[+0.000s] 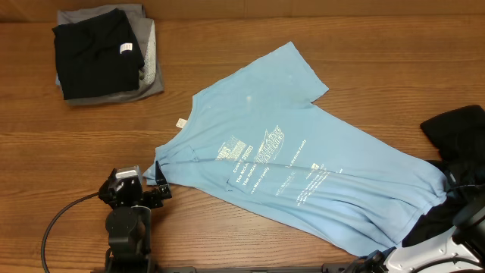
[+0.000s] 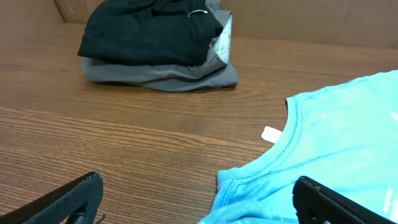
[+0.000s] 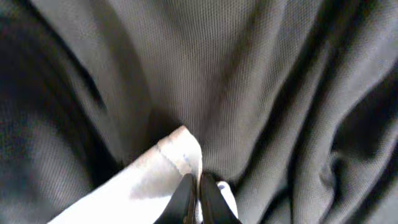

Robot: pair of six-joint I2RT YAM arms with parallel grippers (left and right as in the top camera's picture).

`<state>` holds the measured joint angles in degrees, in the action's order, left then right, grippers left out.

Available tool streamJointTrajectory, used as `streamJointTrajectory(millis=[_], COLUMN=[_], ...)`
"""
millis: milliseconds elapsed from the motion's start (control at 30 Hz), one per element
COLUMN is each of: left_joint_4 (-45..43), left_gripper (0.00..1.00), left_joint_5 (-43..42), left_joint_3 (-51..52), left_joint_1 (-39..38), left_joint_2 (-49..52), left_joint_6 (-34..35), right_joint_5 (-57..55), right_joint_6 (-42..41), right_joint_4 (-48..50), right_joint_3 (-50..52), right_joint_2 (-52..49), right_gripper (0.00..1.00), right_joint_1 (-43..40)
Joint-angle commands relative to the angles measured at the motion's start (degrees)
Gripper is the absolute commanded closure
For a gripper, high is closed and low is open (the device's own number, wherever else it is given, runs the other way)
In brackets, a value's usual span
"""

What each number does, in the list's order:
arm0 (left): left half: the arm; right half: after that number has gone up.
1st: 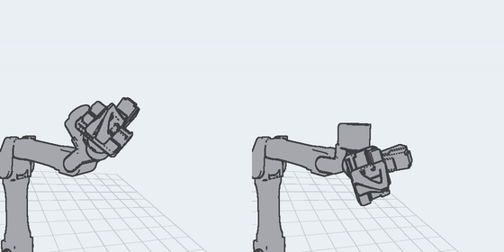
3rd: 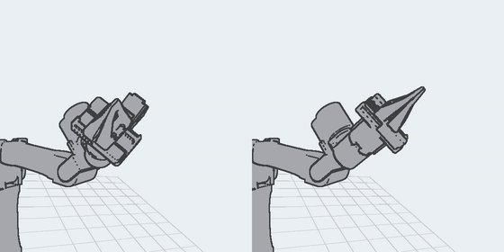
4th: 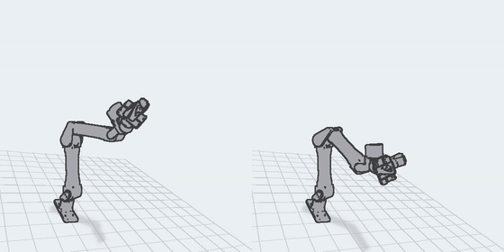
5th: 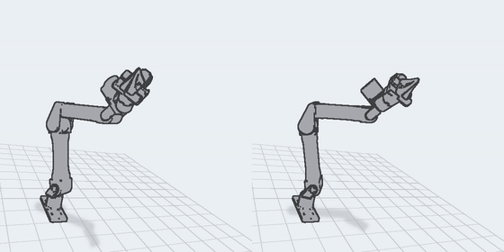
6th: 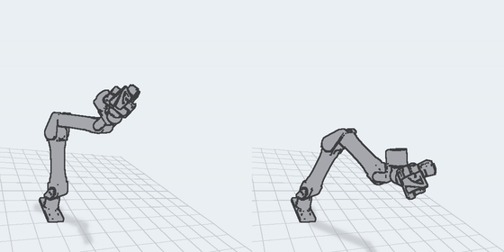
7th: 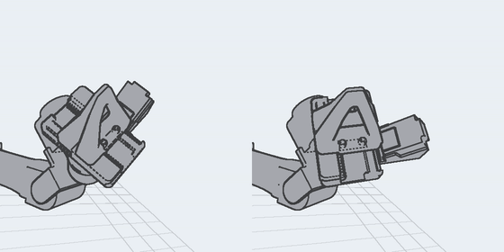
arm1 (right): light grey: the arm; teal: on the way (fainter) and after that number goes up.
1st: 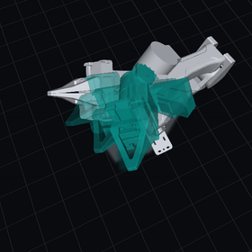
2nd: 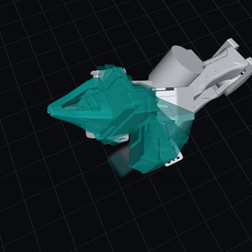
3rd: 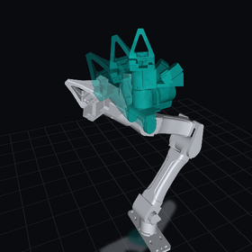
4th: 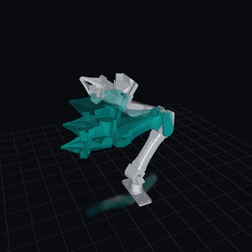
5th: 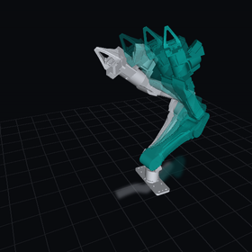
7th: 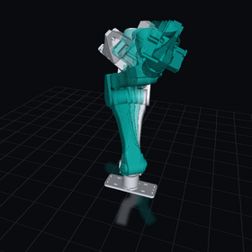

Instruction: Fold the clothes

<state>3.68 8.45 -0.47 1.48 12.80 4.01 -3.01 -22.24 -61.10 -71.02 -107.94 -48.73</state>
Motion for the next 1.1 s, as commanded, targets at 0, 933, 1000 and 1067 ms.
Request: streamJointTrajectory(millis=[0,933,1000,1067], left_joint_4=[-0.1,-0.2,-0.2,-0.2], left_gripper=[0.0,0.0,0.0,0.0], left_joint_5=[0.7,0.7,0.7,0.5], left_joint_3=[0.2,0.2,0.2,0.2], left_joint_1=[0.0,0.0,0.0,0.0], left_joint_2=[0.0,0.0,0.0,0.0], left_joint_6=[-1.3,-1.3,-1.3,-1.2], right_joint_5=[2.9,24.0,24.0,24.0], right_joint_6=[-0.2,-9.6,-9.6,-10.9], right_joint_4=[-1.2,26.9,30.3,34.1], right_joint_3=[-5.5,-8.5,-8.5,-8.5], right_joint_2=[2.4,26.9,24.6,21.7], right_gripper=[0.96,0.96,0.96,0.96], right_joint_1=[0.0,44.3,47.3,49.9])
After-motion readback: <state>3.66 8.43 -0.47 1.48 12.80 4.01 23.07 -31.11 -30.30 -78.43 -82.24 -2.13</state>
